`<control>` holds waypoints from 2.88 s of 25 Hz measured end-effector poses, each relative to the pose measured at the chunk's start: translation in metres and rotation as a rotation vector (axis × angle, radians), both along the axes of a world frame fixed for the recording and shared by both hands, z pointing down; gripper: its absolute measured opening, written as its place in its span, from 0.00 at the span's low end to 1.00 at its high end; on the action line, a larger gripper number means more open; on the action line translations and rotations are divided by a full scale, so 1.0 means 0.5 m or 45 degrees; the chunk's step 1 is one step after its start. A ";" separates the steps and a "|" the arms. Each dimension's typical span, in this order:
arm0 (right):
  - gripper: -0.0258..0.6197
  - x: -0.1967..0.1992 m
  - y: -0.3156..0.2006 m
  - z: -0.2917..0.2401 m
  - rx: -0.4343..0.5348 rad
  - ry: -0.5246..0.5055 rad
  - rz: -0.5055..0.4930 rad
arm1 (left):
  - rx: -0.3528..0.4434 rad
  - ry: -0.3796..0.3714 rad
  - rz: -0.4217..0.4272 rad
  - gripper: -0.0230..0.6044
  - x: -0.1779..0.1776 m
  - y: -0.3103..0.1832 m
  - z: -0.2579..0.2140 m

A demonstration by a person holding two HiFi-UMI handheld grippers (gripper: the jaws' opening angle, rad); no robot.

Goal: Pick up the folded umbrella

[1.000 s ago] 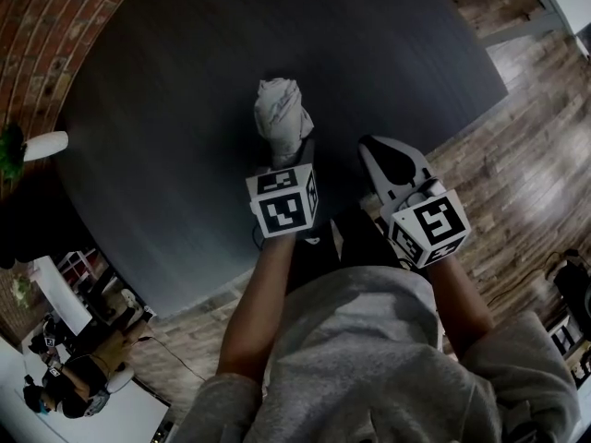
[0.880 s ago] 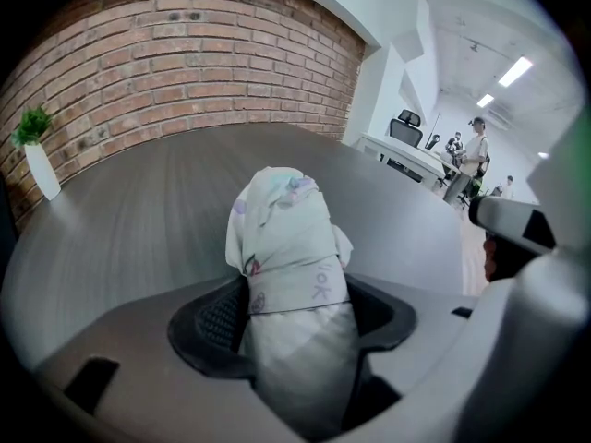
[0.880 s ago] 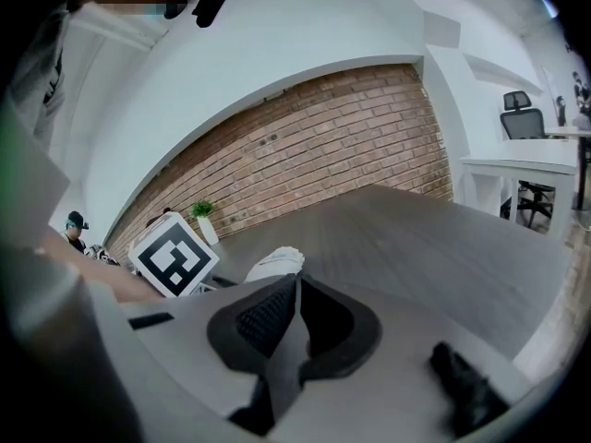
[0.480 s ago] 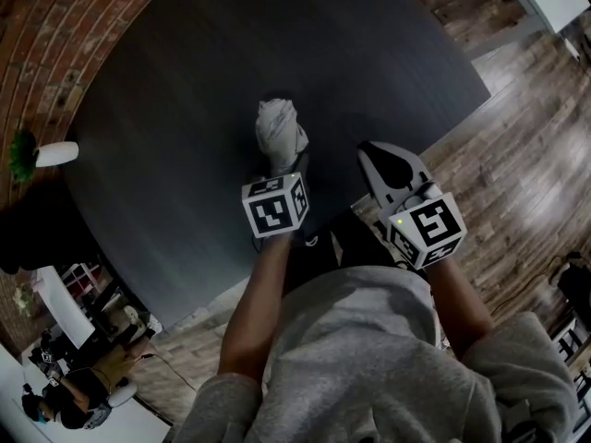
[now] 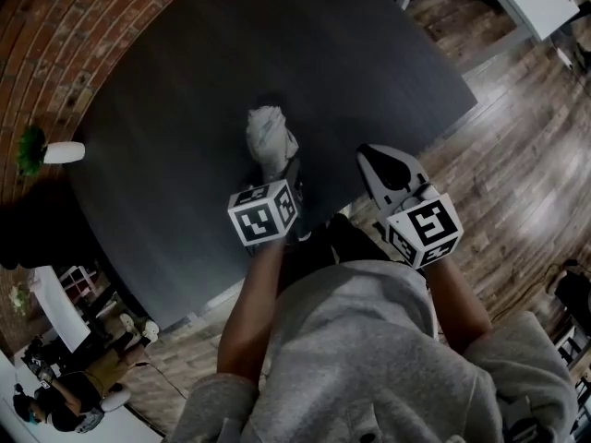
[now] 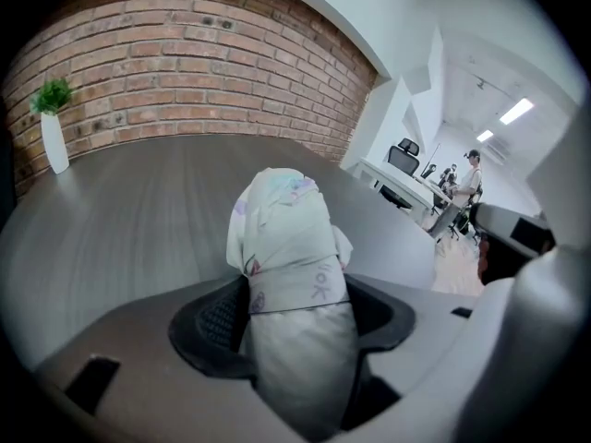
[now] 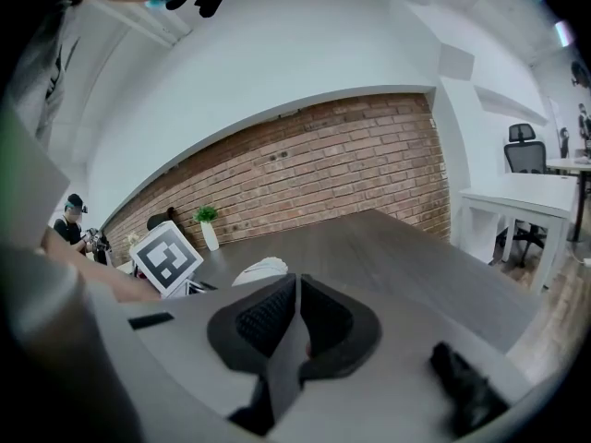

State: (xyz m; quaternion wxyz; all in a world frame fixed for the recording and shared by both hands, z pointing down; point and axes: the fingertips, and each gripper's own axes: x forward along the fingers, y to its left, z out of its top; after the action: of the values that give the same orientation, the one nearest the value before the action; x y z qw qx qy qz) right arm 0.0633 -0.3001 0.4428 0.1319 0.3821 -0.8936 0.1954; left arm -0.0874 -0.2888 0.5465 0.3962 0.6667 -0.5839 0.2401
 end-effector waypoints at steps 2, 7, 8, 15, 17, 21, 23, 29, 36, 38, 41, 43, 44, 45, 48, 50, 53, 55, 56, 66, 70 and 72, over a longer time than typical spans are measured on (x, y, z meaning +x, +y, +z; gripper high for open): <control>0.09 0.000 0.003 -0.011 0.013 0.006 -0.012 | 0.031 0.003 -0.005 0.50 -0.003 -0.002 -0.024; 0.09 0.002 0.006 -0.042 0.055 0.017 -0.040 | 0.101 0.004 -0.022 0.50 -0.013 0.006 -0.084; 0.09 0.004 0.006 -0.049 0.064 0.016 -0.041 | 0.113 0.005 -0.025 0.50 -0.014 0.010 -0.096; 0.09 0.006 0.013 -0.083 0.103 0.014 -0.047 | 0.212 0.020 -0.028 0.50 -0.030 0.037 -0.189; 0.09 0.001 0.017 -0.089 0.117 0.020 -0.051 | 0.246 0.014 -0.026 0.50 -0.039 0.045 -0.216; 0.09 0.000 0.028 -0.094 0.123 0.023 -0.051 | 0.287 -0.010 -0.038 0.50 -0.051 0.060 -0.259; 0.09 0.002 0.039 -0.094 0.129 0.032 -0.050 | 0.310 -0.017 -0.024 0.50 -0.048 0.073 -0.276; 0.09 0.008 0.065 -0.103 0.147 0.052 -0.018 | 0.377 -0.012 -0.002 0.50 -0.038 0.111 -0.310; 0.09 -0.031 0.137 -0.126 0.162 0.069 -0.008 | 0.408 0.005 -0.011 0.50 -0.073 0.189 -0.333; 0.09 -0.041 0.164 -0.132 0.167 0.074 -0.006 | 0.413 0.005 -0.011 0.50 -0.082 0.219 -0.340; 0.09 -0.055 0.203 -0.143 0.181 0.079 0.000 | 0.428 0.013 -0.010 0.50 -0.095 0.264 -0.350; 0.09 -0.063 0.231 -0.150 0.195 0.086 -0.002 | 0.443 0.017 -0.012 0.50 -0.101 0.297 -0.354; 0.09 -0.066 0.246 -0.153 0.203 0.091 -0.002 | 0.449 0.019 -0.011 0.50 -0.103 0.316 -0.356; 0.09 -0.070 0.263 -0.156 0.210 0.095 -0.002 | 0.454 0.021 -0.010 0.50 -0.104 0.335 -0.358; 0.09 -0.081 0.313 -0.172 0.233 0.107 -0.001 | 0.472 0.027 -0.009 0.50 -0.113 0.388 -0.364; 0.09 -0.087 0.341 -0.182 0.250 0.112 0.000 | 0.488 0.023 -0.014 0.50 -0.120 0.418 -0.370; 0.09 -0.087 0.383 -0.196 0.270 0.107 0.009 | 0.508 0.021 -0.021 0.50 -0.124 0.466 -0.378; 0.09 -0.083 0.409 -0.205 0.282 0.112 0.017 | 0.522 0.028 -0.027 0.50 -0.128 0.496 -0.385; 0.09 -0.082 0.420 -0.210 0.288 0.114 0.020 | 0.529 0.030 -0.030 0.50 -0.131 0.510 -0.389; 0.09 -0.067 0.525 -0.249 0.339 0.152 0.070 | 0.591 0.024 -0.007 0.51 -0.140 0.616 -0.429; 0.09 -0.068 0.557 -0.256 0.347 0.167 0.062 | 0.617 0.031 -0.002 0.51 -0.136 0.641 -0.442; 0.09 -0.067 0.563 -0.259 0.348 0.171 0.060 | 0.624 0.028 -0.002 0.51 -0.135 0.650 -0.446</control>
State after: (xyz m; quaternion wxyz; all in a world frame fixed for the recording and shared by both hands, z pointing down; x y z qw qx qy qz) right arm 0.0297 -0.0185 0.3131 0.1336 0.4297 -0.8917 0.0490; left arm -0.1548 0.0359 0.3233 0.2291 0.7450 -0.6209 0.0839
